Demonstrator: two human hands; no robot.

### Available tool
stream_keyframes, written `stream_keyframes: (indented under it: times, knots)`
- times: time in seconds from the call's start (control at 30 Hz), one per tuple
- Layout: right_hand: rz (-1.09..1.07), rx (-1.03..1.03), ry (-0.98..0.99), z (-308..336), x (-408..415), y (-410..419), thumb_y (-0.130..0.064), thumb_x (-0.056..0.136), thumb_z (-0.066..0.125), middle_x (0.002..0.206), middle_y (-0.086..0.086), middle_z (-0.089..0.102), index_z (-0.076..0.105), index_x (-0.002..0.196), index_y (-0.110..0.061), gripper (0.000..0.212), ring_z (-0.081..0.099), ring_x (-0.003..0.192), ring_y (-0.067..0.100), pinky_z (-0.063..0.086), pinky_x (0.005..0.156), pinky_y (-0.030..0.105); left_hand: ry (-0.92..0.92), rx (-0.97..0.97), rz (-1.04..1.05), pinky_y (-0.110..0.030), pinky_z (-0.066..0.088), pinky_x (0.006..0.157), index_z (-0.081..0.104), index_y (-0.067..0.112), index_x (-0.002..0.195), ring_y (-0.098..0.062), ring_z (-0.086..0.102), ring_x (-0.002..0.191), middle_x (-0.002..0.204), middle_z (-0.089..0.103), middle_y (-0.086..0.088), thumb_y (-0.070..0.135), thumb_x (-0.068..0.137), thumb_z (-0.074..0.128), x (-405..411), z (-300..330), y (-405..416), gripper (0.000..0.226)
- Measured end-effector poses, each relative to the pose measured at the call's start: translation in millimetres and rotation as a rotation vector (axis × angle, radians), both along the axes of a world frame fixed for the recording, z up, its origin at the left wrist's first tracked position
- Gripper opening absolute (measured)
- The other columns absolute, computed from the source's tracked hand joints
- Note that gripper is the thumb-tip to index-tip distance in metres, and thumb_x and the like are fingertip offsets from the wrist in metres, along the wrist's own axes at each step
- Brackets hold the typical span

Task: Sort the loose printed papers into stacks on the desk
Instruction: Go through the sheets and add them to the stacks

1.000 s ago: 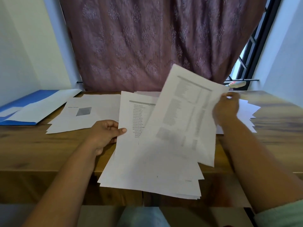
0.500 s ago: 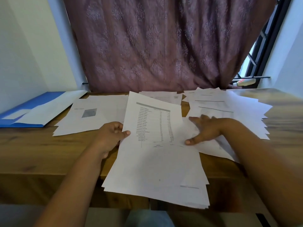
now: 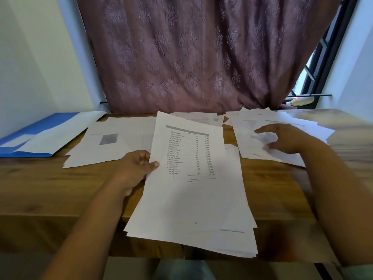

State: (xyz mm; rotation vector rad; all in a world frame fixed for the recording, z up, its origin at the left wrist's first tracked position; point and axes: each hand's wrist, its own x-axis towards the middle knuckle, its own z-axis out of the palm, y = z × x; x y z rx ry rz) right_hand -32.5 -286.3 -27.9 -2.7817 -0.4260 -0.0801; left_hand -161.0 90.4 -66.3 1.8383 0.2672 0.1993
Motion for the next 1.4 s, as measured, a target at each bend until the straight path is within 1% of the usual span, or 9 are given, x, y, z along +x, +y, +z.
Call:
stream_keyframes:
  times: [0.1,0.27,0.33,0.53,0.93,1.13,1.2,1.27,1.4]
  knots:
    - [0.077,0.238,-0.122,-6.6,-8.8,27.7,-0.025,0.096,0.059,0.128,0.002,0.061,0.063,0.118,-0.027,0.023,0.055,0.116,0.02,0.039,0.101,0.032,0.01,-0.026,-0.01,-0.016,0.05,0.054,0.066,0.011,0.094,-0.011,0.071,0.077,0.085,0.074,0.006,0.013,0.088,0.07,-1.1,1.9,-0.5,0.008]
    - [0.065,0.681,0.19,-19.0,-20.6,79.6,-0.029,0.086,0.072,0.105,-0.01,0.07,0.065,0.111,-0.018,0.028,0.066,0.098,0.012,0.053,0.093,0.035,0.017,-0.143,-0.049,-0.023,0.054,0.067,0.067,0.009,0.103,-0.018,0.072,0.091,0.095,0.077,0.0,0.012,0.089,0.069,-2.2,4.7,2.3,0.015]
    - [0.023,0.881,0.199,-21.2,-21.0,83.8,-0.018,0.084,0.075,0.104,0.0,0.074,0.067,0.113,-0.012,0.03,0.07,0.097,0.018,0.055,0.094,0.042,0.021,-0.159,-0.052,-0.023,0.054,0.068,0.067,0.01,0.104,-0.018,0.072,0.092,0.097,0.077,0.0,0.012,0.088,0.069,-1.9,4.7,2.6,0.015]
    - [0.103,1.122,0.167,-12.3,-32.8,79.4,-0.009,0.084,0.072,0.099,0.003,0.076,0.07,0.101,-0.008,0.017,0.073,0.093,0.018,0.057,0.082,0.027,0.036,-0.129,-0.03,-0.023,0.054,0.067,0.067,0.011,0.103,-0.017,0.071,0.091,0.096,0.076,0.001,0.013,0.089,0.068,-0.3,3.5,2.9,0.014]
    - [0.135,1.178,0.17,-7.6,-36.3,79.9,-0.012,0.087,0.069,0.102,0.003,0.075,0.068,0.11,-0.007,0.023,0.072,0.093,0.016,0.058,0.077,0.023,0.046,-0.133,-0.026,-0.023,0.054,0.066,0.067,0.012,0.104,-0.018,0.071,0.092,0.095,0.076,0.001,0.015,0.09,0.067,-0.8,6.3,2.1,0.014]
    - [0.162,1.009,0.444,-9.1,-38.7,77.3,-0.016,0.078,0.078,0.109,0.001,0.073,0.041,0.128,-0.029,0.063,0.073,0.092,0.019,0.06,0.072,0.033,-0.079,-0.106,0.044,-0.04,0.058,0.085,0.065,0.018,0.104,-0.022,0.071,0.095,0.104,0.074,0.003,0.027,0.092,0.067,6.7,27.4,-14.7,0.015]
    - [0.078,0.961,0.332,-7.5,-36.5,74.0,-0.013,0.084,0.074,0.1,0.0,0.073,0.041,0.128,-0.029,0.057,0.073,0.083,0.014,0.058,0.064,0.027,-0.135,-0.054,0.037,-0.035,0.059,0.078,0.063,0.021,0.105,-0.018,0.069,0.094,0.103,0.072,0.006,0.03,0.095,0.063,15.9,40.5,-26.3,0.014]
    - [-0.076,0.962,0.161,-6.7,-25.9,64.5,-0.014,0.09,0.068,0.093,0.0,0.07,0.041,0.131,-0.028,0.052,0.069,0.084,0.016,0.058,0.074,0.032,-0.184,-0.054,-0.034,-0.024,0.055,0.067,0.061,0.019,0.109,-0.014,0.069,0.091,0.102,0.072,0.006,0.03,0.098,0.059,28.1,56.2,-40.3,0.016]
    - [-0.383,0.718,-0.251,-11.0,4.3,16.0,-0.01,0.097,0.049,0.107,0.009,0.06,0.033,0.139,-0.021,0.047,0.058,0.093,0.03,0.045,0.08,0.037,-0.186,0.041,-0.219,-0.017,0.055,0.065,0.056,0.016,0.116,-0.008,0.069,0.079,0.102,0.072,0.001,0.029,0.097,0.061,54.4,75.8,-59.5,0.024]
